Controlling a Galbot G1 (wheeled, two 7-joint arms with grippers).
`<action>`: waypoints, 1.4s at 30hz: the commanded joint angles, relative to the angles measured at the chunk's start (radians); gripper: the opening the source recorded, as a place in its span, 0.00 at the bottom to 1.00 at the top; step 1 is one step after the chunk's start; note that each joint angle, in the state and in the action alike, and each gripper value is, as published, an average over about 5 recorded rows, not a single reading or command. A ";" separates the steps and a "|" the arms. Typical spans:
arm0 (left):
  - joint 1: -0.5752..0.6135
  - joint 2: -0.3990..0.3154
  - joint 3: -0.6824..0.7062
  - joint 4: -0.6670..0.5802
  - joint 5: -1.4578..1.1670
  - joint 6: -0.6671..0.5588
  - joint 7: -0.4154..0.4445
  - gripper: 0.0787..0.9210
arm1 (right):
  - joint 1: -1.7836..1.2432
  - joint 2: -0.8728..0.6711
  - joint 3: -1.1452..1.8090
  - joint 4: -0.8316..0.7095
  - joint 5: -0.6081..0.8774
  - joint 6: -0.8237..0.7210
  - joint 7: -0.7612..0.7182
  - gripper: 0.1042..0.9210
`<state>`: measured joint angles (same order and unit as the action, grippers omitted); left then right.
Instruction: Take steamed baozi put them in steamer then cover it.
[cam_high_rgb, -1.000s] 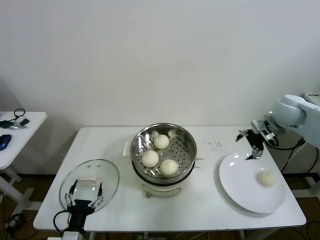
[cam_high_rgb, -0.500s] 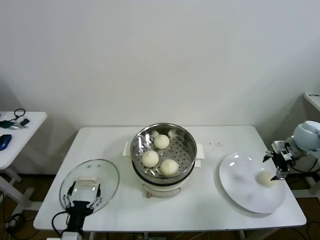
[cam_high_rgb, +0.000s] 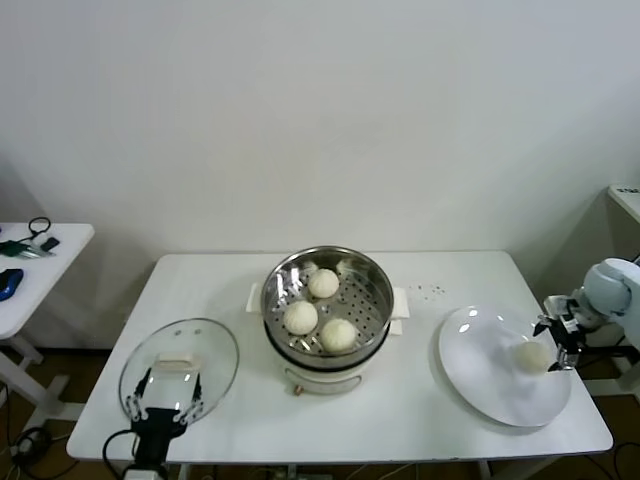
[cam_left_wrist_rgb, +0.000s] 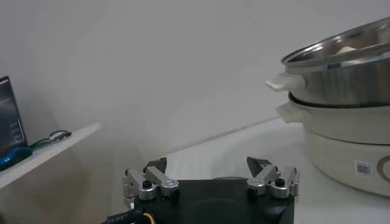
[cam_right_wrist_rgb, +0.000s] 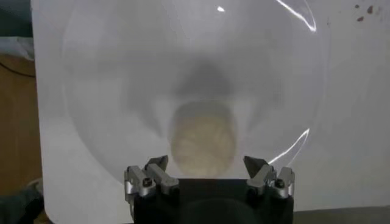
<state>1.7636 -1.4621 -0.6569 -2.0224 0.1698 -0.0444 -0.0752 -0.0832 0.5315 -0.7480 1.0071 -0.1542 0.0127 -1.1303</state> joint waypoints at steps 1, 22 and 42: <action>0.006 -0.003 -0.002 0.000 0.002 -0.002 -0.001 0.88 | -0.048 0.077 0.049 -0.086 -0.058 0.022 -0.004 0.88; 0.008 -0.008 -0.001 -0.007 0.010 -0.001 -0.001 0.88 | 0.023 0.075 -0.022 -0.084 -0.016 0.039 -0.023 0.74; -0.015 0.003 0.041 -0.004 0.012 -0.002 0.004 0.88 | 0.826 0.275 -0.685 0.054 0.641 -0.153 -0.026 0.71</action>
<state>1.7533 -1.4618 -0.6296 -2.0287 0.1802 -0.0458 -0.0725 0.3451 0.6707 -1.1029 1.0017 0.1497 -0.0491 -1.1618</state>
